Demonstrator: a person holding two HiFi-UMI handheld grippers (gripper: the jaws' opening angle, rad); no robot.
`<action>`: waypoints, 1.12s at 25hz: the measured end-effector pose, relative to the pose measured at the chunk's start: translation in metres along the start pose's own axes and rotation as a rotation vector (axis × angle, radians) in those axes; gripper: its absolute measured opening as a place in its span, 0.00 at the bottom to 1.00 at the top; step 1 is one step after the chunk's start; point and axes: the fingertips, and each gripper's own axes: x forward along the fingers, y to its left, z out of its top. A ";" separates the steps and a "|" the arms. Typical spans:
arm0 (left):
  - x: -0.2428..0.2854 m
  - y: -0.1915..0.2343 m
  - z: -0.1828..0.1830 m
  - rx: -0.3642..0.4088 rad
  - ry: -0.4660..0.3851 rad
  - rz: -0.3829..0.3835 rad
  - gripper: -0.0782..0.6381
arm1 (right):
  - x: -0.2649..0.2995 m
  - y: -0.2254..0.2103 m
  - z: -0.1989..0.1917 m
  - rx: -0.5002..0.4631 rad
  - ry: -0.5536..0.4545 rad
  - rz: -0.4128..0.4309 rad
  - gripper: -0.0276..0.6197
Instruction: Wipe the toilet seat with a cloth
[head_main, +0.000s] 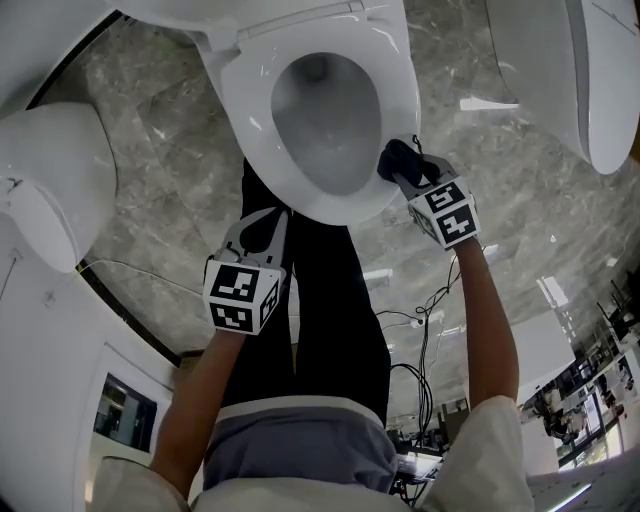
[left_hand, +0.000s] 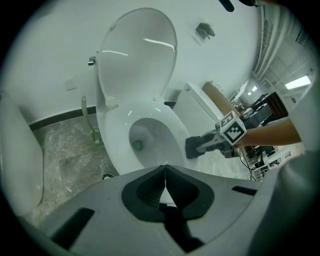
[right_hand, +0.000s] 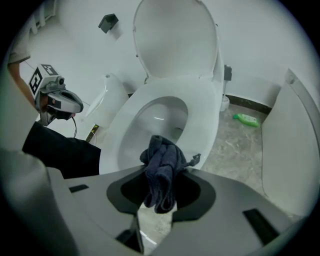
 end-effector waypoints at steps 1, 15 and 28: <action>-0.001 0.002 0.001 -0.002 0.001 -0.003 0.12 | 0.000 -0.004 0.005 0.001 0.001 -0.008 0.21; -0.014 0.052 0.015 -0.080 -0.012 0.013 0.12 | 0.029 -0.062 0.099 0.131 -0.038 -0.194 0.21; -0.033 0.103 0.022 -0.151 -0.029 0.021 0.12 | 0.080 -0.051 0.207 0.119 -0.092 -0.207 0.21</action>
